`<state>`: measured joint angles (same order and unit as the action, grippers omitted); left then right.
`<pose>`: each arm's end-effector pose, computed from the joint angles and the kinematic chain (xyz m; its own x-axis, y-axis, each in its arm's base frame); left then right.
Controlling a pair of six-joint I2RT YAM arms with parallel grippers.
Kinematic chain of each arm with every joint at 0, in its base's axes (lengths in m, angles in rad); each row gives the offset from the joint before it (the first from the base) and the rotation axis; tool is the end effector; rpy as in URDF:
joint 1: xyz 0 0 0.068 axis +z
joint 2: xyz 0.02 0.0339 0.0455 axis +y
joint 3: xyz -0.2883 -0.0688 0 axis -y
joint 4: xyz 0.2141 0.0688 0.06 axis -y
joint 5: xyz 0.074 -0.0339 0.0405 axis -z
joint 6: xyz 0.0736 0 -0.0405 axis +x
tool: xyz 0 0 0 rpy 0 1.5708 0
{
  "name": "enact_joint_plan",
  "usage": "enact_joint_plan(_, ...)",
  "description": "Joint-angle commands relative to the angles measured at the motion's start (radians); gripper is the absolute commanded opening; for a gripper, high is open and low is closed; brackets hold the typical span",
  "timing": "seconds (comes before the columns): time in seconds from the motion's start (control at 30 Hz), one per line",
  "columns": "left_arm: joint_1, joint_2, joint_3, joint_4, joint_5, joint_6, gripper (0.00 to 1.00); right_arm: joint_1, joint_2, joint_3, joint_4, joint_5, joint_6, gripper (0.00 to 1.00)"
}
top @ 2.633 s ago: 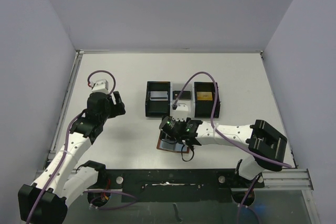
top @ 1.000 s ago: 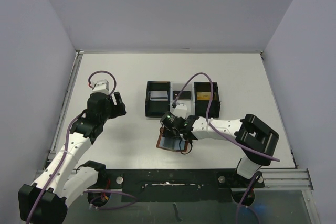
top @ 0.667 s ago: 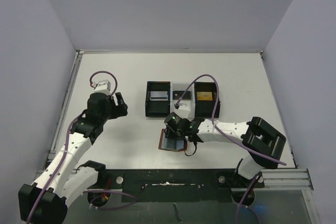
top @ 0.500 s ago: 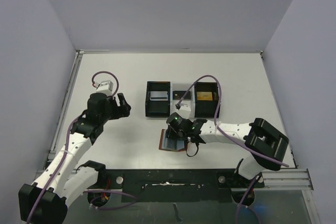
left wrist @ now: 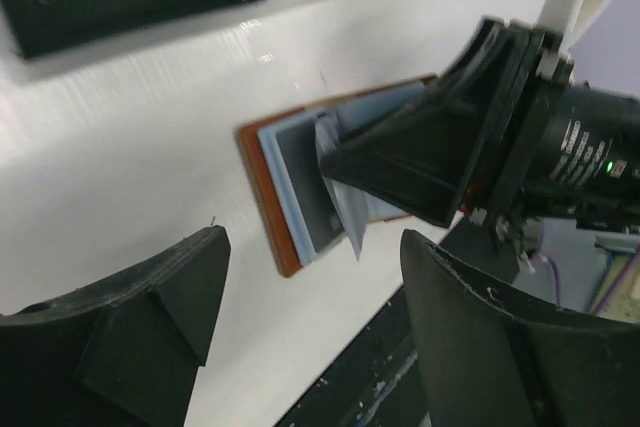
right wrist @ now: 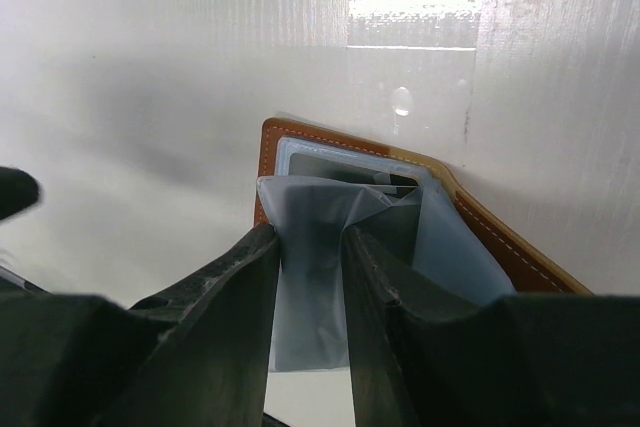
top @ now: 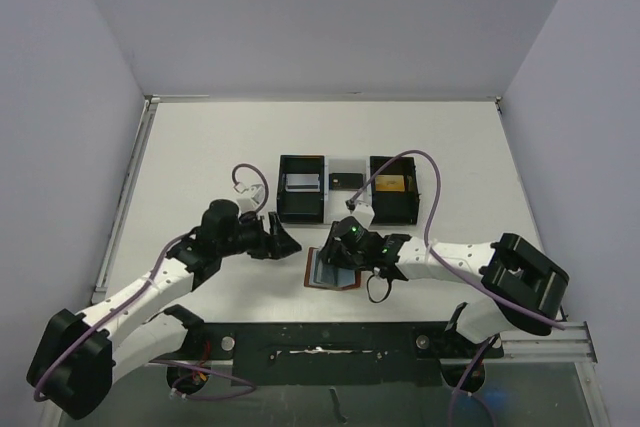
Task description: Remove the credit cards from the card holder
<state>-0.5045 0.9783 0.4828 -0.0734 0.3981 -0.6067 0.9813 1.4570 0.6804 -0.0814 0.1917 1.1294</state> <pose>0.1573 -0.1194 0.2272 -0.8045 -0.1562 -0.5731 0.3321 0.6817 -0.6519 0.1660 0.2230 0.1820 -0.8548 0.3184 -0.4097 0.0613 0.8460 0.5297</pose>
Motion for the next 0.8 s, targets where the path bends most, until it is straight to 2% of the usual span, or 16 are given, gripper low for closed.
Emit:
enact_joint_plan(0.0,-0.092,0.014,-0.08,0.272,0.052,-0.15,0.68,-0.011,-0.046,-0.032,0.074,-0.008,0.025,0.31)
enact_joint_plan(0.27,-0.236,0.138,-0.146,0.461,0.024,-0.234,0.59,-0.023,-0.048,-0.05,0.094,-0.026,0.029,0.31)
enact_joint_plan(0.43,-0.277,0.261,-0.148,0.58,0.04,-0.262,0.44,-0.027,-0.049,-0.057,0.102,-0.029,0.031,0.31)
enact_joint_plan(0.57,-0.295,0.346,-0.124,0.615,0.041,-0.262,0.37,-0.03,-0.05,-0.059,0.101,-0.031,0.032,0.31)
enact_joint_plan(0.77,-0.305,0.416,-0.111,0.651,0.017,-0.265,0.33,-0.03,-0.052,-0.058,0.095,-0.031,0.029,0.32)
